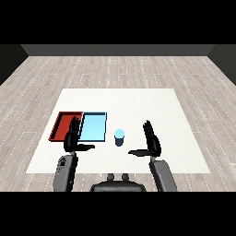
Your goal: Pick the blue can and put it in the blue box
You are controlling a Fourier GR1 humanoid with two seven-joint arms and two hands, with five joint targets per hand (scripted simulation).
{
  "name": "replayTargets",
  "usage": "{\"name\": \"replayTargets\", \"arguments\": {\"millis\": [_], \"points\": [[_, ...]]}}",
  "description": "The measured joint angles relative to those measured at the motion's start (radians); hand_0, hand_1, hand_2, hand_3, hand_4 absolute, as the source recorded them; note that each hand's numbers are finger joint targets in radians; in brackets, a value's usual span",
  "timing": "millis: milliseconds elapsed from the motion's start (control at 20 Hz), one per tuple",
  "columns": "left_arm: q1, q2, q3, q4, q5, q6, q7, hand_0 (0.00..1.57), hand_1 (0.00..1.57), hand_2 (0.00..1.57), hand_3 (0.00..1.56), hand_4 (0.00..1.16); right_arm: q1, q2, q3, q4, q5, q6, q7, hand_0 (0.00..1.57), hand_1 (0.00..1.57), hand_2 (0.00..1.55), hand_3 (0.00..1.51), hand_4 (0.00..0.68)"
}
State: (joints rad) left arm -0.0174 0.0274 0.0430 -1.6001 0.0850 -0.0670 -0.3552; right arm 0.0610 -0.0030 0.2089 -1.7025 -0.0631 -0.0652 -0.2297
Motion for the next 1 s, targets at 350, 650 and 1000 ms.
{"name": "replayTargets", "arguments": {"millis": [350, 650, 1000], "points": [[0.020, -0.014, -0.006, 0.032, 0.018, -0.015, -0.084, 0.00, 0.00, 0.00, 0.00, 0.00, -0.032, 0.002, 0.018, 0.058, -0.020, -0.016, -0.048, 0.00, 0.00, 0.00, 0.00, 0.000], [0.019, -0.015, -0.010, 0.028, 0.023, -0.009, -0.082, 0.00, 0.00, 0.00, 0.00, 0.00, -0.055, -0.003, -0.005, 0.118, -0.049, -0.015, -0.057, 0.00, 0.00, 0.00, 0.00, 0.000], [0.021, 0.001, 0.007, 0.041, 0.044, -0.028, -0.090, 0.00, 0.00, 0.00, 0.00, 0.00, -0.110, -0.001, 0.008, 0.178, -0.100, -0.041, -0.024, 0.00, 0.00, 0.00, 0.00, 0.000]]}}
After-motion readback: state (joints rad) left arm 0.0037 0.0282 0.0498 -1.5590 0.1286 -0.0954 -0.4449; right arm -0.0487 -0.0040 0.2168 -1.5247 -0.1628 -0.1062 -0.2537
